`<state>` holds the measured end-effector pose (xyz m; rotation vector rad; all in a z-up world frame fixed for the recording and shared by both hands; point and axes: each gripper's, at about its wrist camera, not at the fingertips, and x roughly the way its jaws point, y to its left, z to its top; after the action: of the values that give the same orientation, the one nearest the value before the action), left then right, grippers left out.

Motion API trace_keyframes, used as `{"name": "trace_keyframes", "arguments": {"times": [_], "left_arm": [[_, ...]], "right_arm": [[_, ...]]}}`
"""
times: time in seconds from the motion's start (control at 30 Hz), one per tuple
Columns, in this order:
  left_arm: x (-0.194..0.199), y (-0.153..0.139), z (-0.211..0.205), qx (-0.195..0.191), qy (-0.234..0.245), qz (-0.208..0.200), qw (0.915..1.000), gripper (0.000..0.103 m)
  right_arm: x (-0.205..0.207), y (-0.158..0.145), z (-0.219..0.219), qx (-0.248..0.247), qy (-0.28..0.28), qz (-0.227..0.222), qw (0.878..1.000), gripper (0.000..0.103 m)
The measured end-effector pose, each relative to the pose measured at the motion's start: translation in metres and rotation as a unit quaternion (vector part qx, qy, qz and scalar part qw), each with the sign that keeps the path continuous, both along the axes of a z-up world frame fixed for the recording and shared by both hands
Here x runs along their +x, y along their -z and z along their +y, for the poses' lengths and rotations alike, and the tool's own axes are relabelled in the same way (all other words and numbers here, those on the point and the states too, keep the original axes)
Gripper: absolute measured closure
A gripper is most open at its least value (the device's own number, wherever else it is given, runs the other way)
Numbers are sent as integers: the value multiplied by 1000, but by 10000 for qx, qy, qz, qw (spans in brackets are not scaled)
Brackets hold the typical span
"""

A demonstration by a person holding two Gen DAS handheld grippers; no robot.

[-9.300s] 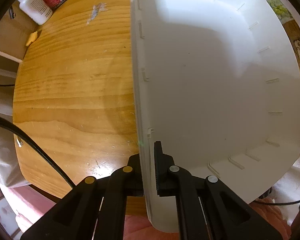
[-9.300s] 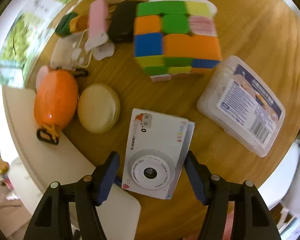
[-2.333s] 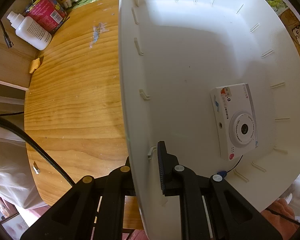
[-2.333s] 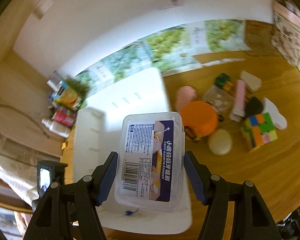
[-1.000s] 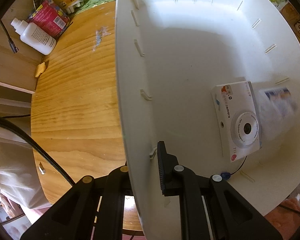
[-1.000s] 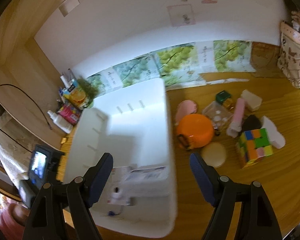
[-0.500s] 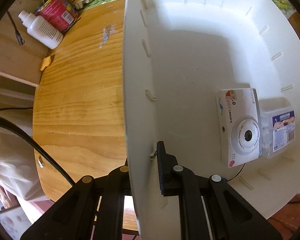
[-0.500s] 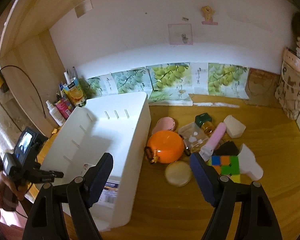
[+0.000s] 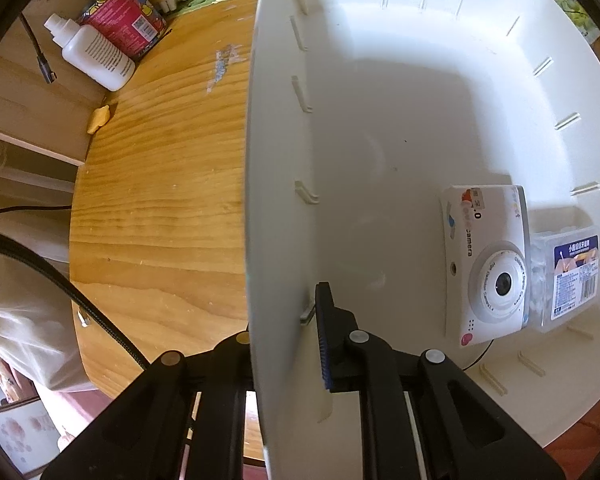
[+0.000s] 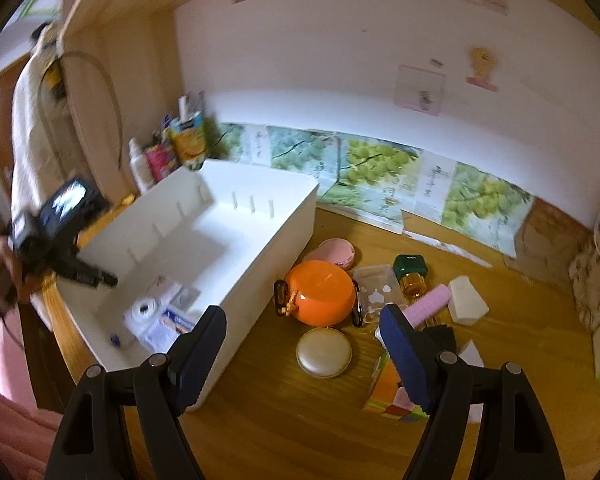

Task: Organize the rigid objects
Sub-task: 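Withdraw the right tool from the tray toward the remaining items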

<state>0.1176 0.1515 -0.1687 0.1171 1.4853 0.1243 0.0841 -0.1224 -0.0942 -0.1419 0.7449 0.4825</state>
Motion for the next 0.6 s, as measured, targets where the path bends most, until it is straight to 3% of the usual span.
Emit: {"name": "trace_keyframes", "arguments": {"times": [0.3, 0.6], "left_arm": [[14, 2, 0, 116, -112, 15, 9999, 89], [12, 3, -5, 189, -251, 11, 9995, 89]], "right_arm": [[2, 24, 1, -493, -880, 38, 9949, 23], [18, 53, 7, -756, -1300, 282, 9882, 23]]}}
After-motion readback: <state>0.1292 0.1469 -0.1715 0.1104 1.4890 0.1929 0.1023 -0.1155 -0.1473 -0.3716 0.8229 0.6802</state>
